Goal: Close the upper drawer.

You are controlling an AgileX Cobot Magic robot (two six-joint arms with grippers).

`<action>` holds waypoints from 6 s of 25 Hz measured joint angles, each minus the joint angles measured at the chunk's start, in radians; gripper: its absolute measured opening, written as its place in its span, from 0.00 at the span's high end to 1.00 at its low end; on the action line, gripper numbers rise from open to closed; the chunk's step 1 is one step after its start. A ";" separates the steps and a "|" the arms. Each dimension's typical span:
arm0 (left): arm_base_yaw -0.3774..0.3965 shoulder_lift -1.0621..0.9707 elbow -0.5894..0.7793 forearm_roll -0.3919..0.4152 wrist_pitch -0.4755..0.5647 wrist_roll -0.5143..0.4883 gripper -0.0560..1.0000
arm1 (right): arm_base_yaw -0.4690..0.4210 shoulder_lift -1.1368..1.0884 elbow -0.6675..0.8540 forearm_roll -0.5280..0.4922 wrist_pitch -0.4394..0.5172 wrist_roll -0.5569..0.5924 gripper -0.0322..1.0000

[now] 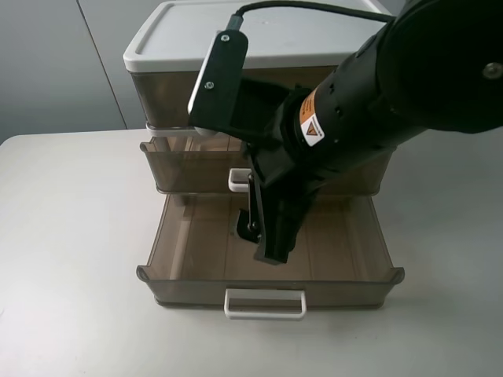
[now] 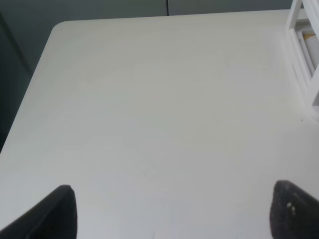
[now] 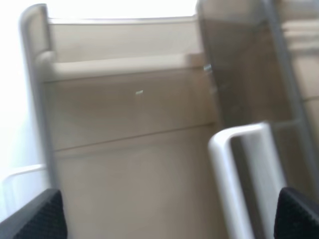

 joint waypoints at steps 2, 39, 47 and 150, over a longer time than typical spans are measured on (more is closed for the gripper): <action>0.000 0.000 0.000 0.000 0.000 0.000 0.25 | 0.000 0.000 0.005 0.048 0.022 0.002 0.36; 0.000 0.000 0.000 0.000 0.000 0.002 0.25 | -0.045 0.049 0.150 0.074 -0.217 -0.013 0.36; 0.000 0.000 0.000 0.000 0.000 0.000 0.25 | -0.049 0.057 0.150 0.058 -0.220 -0.013 0.36; 0.000 0.000 0.000 0.000 0.000 -0.002 0.25 | -0.763 -1.379 0.439 0.078 0.494 0.328 0.36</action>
